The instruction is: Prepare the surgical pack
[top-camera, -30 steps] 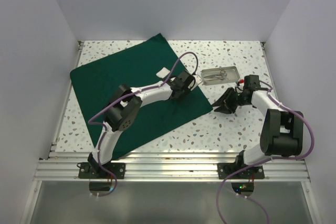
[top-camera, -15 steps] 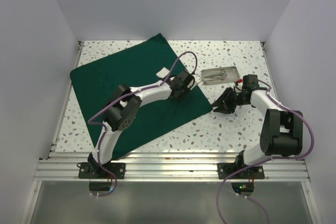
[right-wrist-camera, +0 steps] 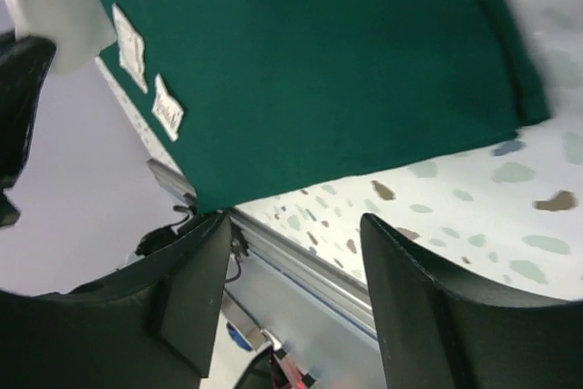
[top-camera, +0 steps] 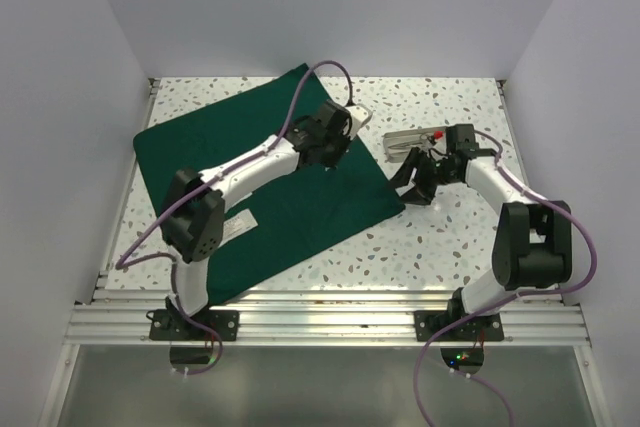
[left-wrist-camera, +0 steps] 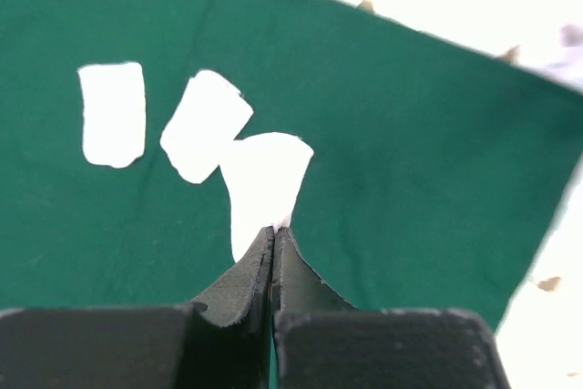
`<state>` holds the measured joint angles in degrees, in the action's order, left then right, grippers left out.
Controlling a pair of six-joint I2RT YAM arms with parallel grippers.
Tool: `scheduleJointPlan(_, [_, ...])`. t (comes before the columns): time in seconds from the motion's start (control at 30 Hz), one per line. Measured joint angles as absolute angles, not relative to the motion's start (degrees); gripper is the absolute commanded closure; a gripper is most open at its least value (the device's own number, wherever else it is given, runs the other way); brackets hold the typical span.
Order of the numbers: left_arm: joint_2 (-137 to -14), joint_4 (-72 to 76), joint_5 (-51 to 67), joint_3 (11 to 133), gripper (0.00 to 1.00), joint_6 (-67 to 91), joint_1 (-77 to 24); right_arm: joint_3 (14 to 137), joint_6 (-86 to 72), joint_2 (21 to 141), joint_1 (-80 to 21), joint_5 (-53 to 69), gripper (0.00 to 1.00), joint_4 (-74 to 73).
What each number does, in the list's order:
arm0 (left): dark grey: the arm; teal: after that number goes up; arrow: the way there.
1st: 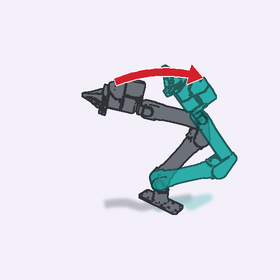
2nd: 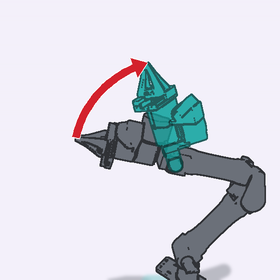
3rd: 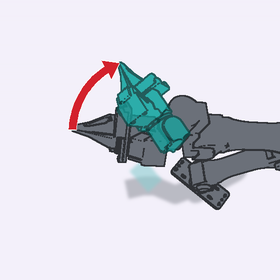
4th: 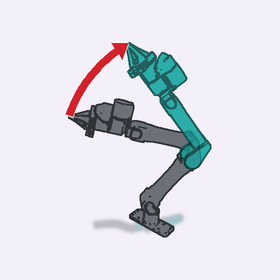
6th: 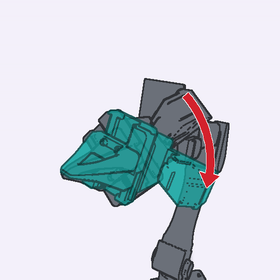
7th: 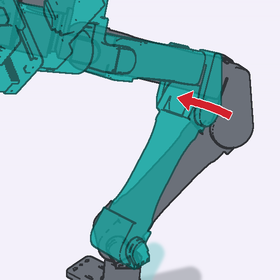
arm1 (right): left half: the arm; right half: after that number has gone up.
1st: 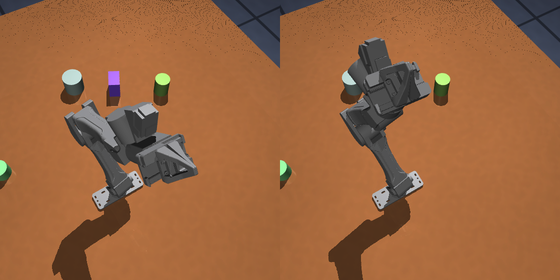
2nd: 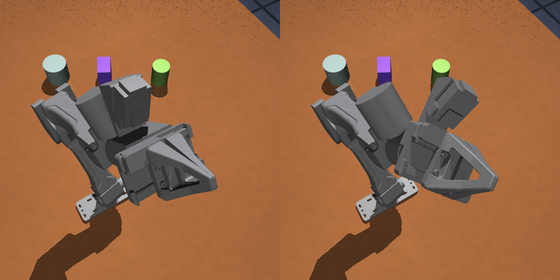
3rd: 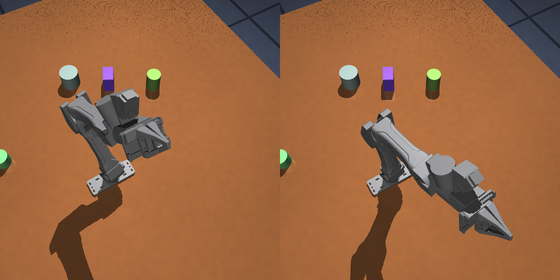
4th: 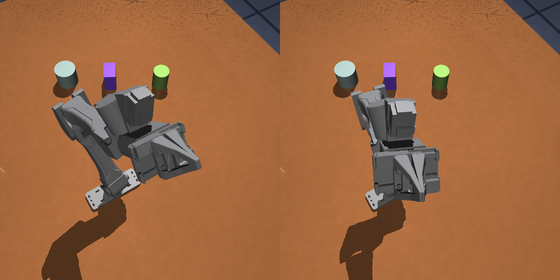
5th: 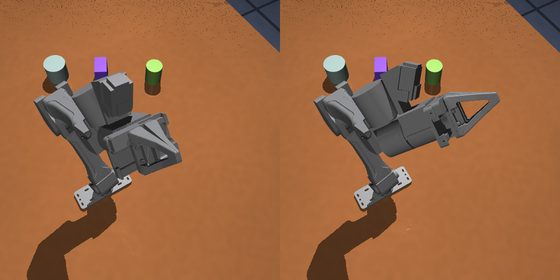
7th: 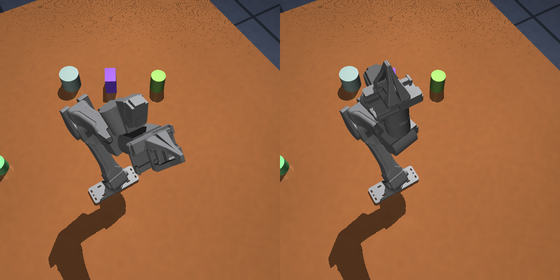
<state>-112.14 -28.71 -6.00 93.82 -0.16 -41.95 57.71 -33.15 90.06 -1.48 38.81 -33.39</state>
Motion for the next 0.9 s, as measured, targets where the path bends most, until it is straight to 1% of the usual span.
scheduleJointPlan(0.07, [-107.6, -27.9, -4.1, 91.3, 1.00, 0.1, -41.8, 58.9, -35.0, 90.1, -3.3, 39.7, 0.32, -33.3])
scheduleJointPlan(0.2, [-99.0, -26.3, 0.3, 84.8, 1.00, -0.1, -42.1, 60.7, -40.6, 90.1, -5.9, 41.3, 0.31, -33.1])
scheduleJointPlan(0.37, [-91.8, -24.5, 3.2, 76.8, 1.00, -1.1, -43.2, 67.4, -48.8, 90.0, -8.4, 39.8, 0.29, -36.1])
scheduleJointPlan(0.5, [-89.1, -23.6, 3.2, 72.8, 1.00, -1.5, -46.2, 71.4, -55.2, 90.0, -11.0, 37.7, 0.29, -36.5])
scheduleJointPlan(0.67, [-88.5, -23.0, 2.5, 71.3, 1.00, -1.7, -50.6, 74.6, -61.1, 91.2, -16.0, 35.4, 0.31, -38.8])
scheduleJointPlan(0.9, [-87.8, -21.1, 0.7, 69.5, 1.00, -1.7, -52.7, 77.6, -62.8, 93.4, -18.7, 31.0, 0.33, -46.3])
